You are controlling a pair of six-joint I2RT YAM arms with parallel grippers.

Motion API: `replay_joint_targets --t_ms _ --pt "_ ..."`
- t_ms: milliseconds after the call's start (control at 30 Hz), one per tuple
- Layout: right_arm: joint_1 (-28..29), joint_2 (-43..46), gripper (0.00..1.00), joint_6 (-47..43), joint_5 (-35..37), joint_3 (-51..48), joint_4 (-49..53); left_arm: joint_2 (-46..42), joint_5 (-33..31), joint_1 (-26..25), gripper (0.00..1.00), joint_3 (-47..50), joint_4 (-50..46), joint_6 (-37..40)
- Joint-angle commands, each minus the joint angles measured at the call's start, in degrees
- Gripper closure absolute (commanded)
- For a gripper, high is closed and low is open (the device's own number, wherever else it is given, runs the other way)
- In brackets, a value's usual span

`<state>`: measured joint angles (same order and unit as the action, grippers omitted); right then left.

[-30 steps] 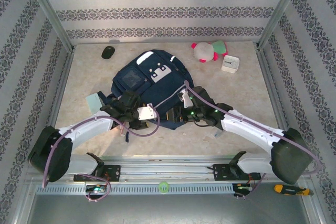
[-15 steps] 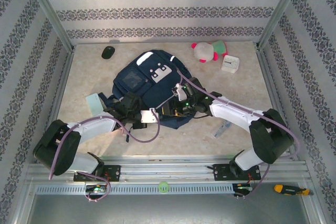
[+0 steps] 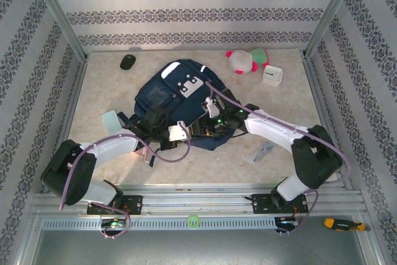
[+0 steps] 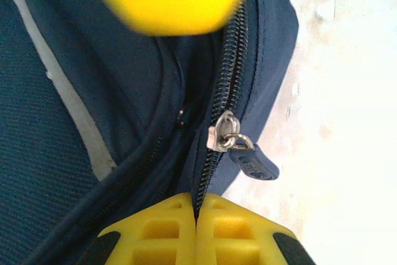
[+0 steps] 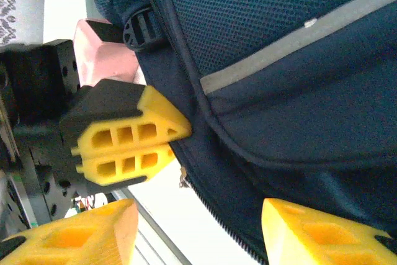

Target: Pack books, pencil case, and school supplies into a backpack

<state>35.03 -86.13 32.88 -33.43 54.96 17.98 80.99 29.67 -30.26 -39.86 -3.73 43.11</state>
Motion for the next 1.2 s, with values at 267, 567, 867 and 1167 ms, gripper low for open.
replay_joint_targets --t_ms 267,567,867,1167 --pt "5.65 30.63 0.51 7.54 18.45 -12.5 6.49 2.15 8.01 -0.3 1.0 -5.68 1.82 -30.64" --pt "17.66 27.08 0.56 14.16 33.49 -12.71 6.11 1.32 10.84 -0.57 1.0 -3.22 4.42 -37.48" --pt "19.93 13.47 0.57 14.69 36.05 -5.59 4.57 1.28 12.67 -0.56 1.0 -4.1 2.89 -36.74" --pt "18.53 3.07 0.57 14.8 34.37 -1.12 -0.13 0.53 14.52 -0.57 1.0 -4.52 3.62 -37.22"
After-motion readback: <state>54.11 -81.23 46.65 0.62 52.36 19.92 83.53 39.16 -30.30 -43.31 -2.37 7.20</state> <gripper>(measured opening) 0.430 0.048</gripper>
